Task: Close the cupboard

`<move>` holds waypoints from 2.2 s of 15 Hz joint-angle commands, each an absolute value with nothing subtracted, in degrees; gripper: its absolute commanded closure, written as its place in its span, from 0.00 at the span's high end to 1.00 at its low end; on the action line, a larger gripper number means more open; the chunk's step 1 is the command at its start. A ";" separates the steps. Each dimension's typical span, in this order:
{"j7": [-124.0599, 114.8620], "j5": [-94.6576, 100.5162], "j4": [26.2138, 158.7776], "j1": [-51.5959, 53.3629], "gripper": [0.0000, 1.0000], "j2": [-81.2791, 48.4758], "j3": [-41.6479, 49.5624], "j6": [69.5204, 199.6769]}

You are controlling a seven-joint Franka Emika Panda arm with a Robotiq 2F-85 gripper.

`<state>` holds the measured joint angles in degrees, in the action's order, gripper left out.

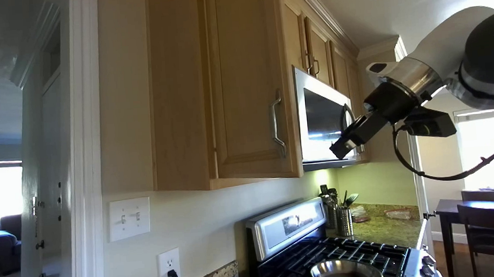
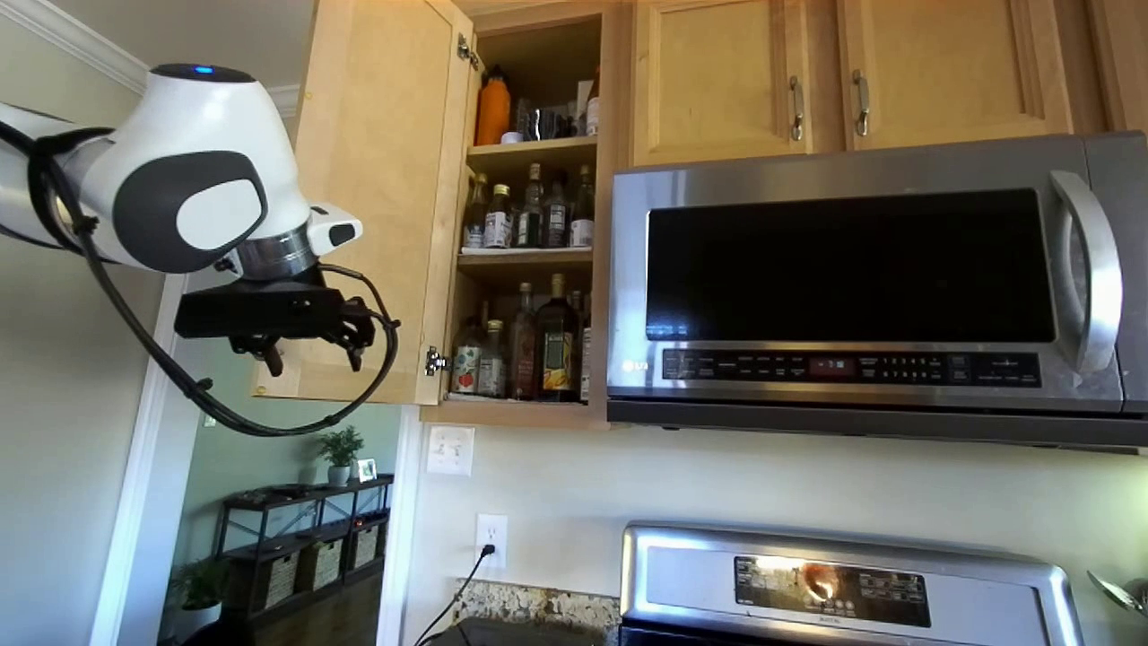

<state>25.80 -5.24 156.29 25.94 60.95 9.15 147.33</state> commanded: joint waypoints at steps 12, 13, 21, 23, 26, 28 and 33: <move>23.24 -10.15 155.89 32.42 1.00 58.97 -0.41 150.15; 22.95 -9.77 156.14 32.33 1.00 58.47 -0.95 152.57; 21.64 -7.40 155.55 31.66 1.00 51.29 -0.74 164.96; 21.45 -6.94 155.22 31.62 1.00 49.80 -0.22 166.57; 21.31 -5.87 154.86 31.27 1.00 48.69 0.46 168.07; 21.52 -4.94 154.80 30.91 1.00 48.69 0.86 168.64; 22.05 -2.25 155.12 28.88 1.00 49.49 1.81 169.24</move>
<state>23.16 -5.03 154.97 30.25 49.15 0.91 167.87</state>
